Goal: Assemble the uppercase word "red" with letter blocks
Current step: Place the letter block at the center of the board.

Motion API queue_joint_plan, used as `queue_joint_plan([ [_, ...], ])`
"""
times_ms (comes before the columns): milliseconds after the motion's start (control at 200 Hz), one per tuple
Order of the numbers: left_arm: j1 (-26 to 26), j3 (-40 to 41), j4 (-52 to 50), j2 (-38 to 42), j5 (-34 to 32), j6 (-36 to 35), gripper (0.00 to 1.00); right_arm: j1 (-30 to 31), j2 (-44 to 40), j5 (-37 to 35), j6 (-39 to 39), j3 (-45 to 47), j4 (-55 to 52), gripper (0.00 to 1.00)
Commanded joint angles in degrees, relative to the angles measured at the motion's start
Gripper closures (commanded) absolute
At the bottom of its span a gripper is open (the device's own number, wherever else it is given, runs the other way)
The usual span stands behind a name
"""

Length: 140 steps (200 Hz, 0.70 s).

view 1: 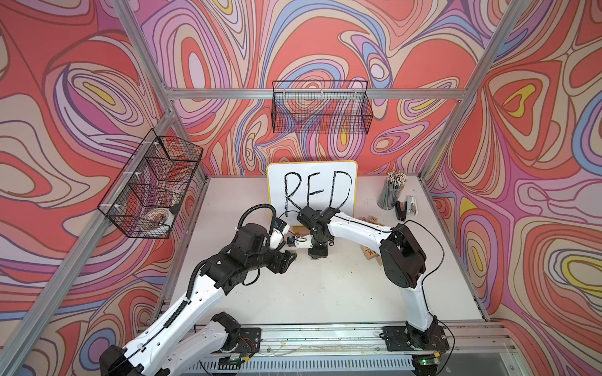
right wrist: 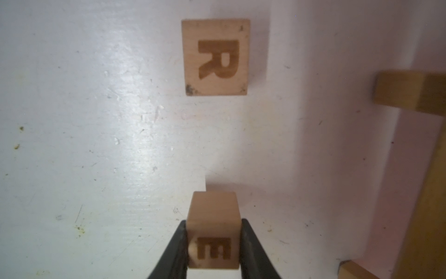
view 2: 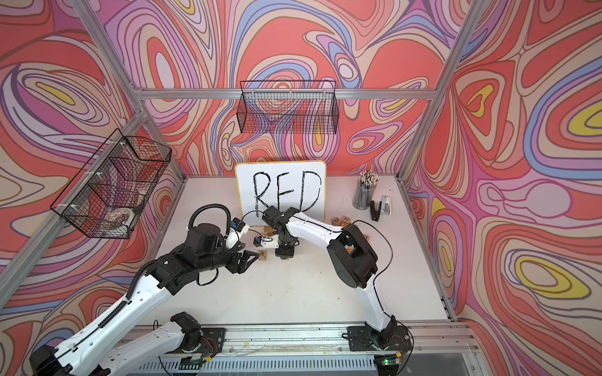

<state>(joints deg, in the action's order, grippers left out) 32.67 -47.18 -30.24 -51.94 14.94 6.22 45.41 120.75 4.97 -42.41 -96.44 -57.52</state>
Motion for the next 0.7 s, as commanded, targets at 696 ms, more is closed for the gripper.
queue_joint_plan([
  [696, 0.4, 0.8, -0.9, 0.2, -0.7, 0.2, 0.25, 0.4, 1.9, 2.0, -1.3, -0.3, 3.5, 0.80],
])
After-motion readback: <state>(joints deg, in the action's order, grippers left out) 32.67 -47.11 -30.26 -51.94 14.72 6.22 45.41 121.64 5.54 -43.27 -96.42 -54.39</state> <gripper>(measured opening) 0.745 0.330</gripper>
